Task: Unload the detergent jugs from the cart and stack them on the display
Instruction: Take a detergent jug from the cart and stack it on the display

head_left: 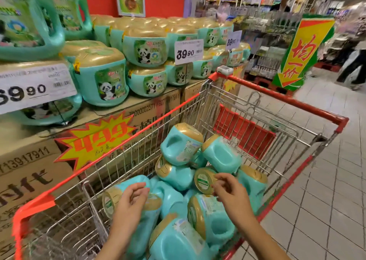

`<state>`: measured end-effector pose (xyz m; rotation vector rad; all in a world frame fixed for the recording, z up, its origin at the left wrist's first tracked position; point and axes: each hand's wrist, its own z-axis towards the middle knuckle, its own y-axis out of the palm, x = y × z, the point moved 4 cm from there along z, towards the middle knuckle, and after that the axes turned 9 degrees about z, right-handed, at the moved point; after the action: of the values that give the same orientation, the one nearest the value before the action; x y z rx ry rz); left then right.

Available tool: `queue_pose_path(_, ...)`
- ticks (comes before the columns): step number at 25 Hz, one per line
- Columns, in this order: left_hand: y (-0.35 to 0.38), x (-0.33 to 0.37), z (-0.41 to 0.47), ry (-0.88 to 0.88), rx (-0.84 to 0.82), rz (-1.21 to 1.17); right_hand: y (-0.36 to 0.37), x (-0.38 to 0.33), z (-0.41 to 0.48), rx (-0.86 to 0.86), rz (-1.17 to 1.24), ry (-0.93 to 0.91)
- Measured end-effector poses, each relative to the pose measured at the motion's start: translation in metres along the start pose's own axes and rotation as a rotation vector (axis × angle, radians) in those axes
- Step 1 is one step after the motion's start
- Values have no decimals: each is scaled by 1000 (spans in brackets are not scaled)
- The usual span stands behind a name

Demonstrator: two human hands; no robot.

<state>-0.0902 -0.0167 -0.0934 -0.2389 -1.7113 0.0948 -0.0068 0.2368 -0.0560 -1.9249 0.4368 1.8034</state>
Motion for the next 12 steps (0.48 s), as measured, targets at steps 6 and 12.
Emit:
queue_pose_path(6,35,31,102,-4,24,109,18,24,136,-73,-216,92)
queue_pose_path(12,85,38,185,-44,-21,244,28,34,283,-349,-360,57)
